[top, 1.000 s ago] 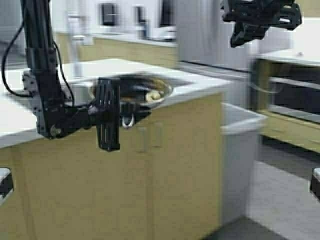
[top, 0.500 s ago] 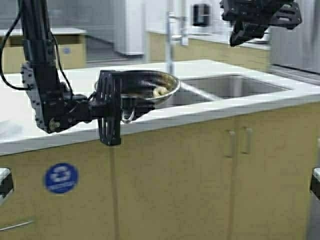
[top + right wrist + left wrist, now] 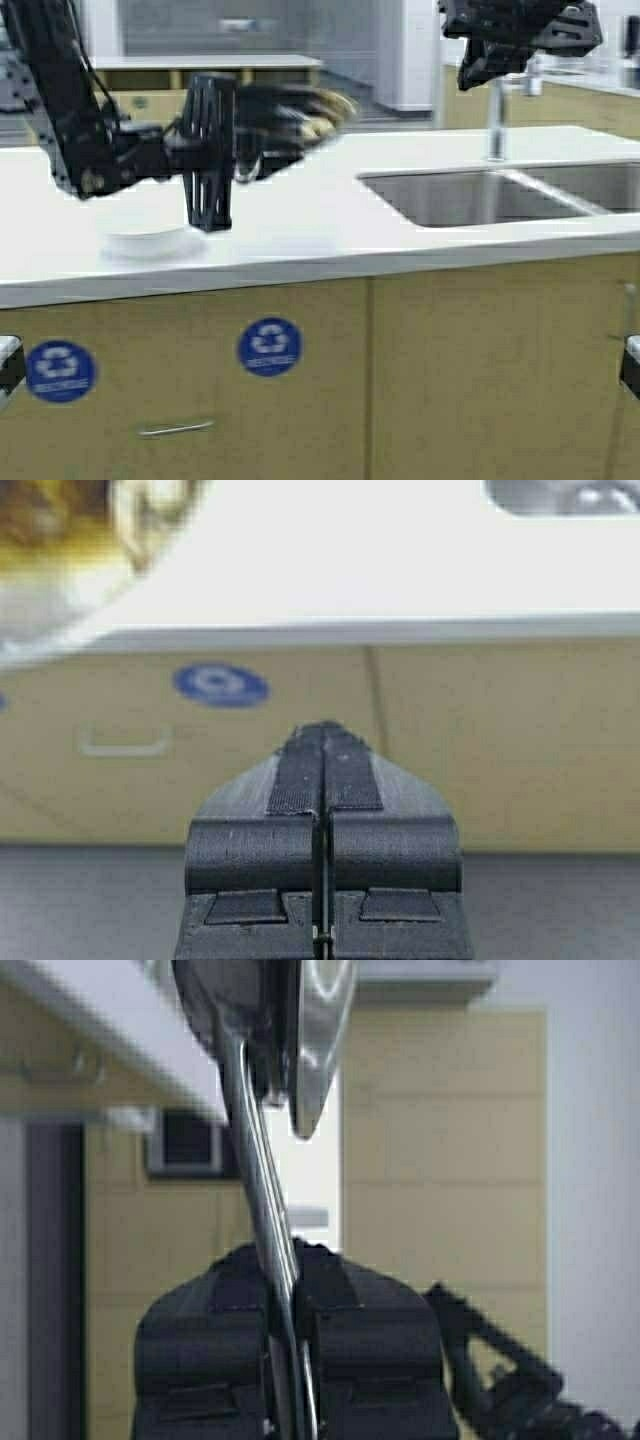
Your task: Add oil to the pan and cook the shrimp and serve it
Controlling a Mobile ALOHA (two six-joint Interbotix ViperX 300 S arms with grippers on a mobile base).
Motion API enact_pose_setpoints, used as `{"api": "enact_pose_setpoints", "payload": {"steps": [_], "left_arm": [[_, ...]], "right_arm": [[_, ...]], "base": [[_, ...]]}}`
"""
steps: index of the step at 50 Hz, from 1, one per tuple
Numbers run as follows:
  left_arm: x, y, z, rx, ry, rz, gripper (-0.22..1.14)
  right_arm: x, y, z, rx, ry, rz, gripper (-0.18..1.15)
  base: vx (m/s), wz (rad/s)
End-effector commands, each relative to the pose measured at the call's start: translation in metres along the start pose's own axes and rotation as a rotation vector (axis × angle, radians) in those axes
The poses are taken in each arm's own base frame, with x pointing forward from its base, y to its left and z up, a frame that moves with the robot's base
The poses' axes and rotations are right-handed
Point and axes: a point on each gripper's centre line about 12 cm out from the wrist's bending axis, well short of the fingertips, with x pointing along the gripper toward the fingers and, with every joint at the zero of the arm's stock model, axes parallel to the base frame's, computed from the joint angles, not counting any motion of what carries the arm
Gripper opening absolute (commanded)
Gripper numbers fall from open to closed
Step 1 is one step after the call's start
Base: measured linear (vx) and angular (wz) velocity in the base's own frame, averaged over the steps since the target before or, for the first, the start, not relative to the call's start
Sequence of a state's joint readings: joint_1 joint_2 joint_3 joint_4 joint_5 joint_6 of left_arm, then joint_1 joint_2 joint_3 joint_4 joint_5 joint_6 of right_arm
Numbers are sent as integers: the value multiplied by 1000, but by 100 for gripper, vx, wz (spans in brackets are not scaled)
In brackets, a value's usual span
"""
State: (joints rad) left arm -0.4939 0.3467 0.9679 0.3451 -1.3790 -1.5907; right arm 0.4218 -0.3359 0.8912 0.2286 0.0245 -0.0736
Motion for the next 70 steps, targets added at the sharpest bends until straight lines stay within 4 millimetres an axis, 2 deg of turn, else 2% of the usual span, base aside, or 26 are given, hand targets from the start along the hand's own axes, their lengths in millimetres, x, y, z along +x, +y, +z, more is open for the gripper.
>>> {"api": "enact_pose_setpoints", "payload": {"steps": [1,13,25,33,43,60,70], "left_arm": [[3,-43,2,68,-5,-78,3],[-3,-74,4,103,-30,-67,3],[-12,-81,3,119,-46,-3,3],[-11,-74,6,135,-59,57,3],[-1,-66,13,243,-70,149,3],[31,-43,30,328,-101,254,3],[54,-27,45,459,-114,364,3]], "right_arm": [[-5,0,9,3,-37,1,5],[-5,1,11,6,-41,2,5],[-4,0,9,8,-34,1,5],[-2,0,6,8,-23,-1,5],[0,-1,4,11,-17,-2,5],[0,-1,4,12,-16,-2,5],[0,-1,4,18,-19,-2,5]], "base": [[2,31],[2,27],[2,19],[2,18],[1,16],[2,11],[1,5]]}}
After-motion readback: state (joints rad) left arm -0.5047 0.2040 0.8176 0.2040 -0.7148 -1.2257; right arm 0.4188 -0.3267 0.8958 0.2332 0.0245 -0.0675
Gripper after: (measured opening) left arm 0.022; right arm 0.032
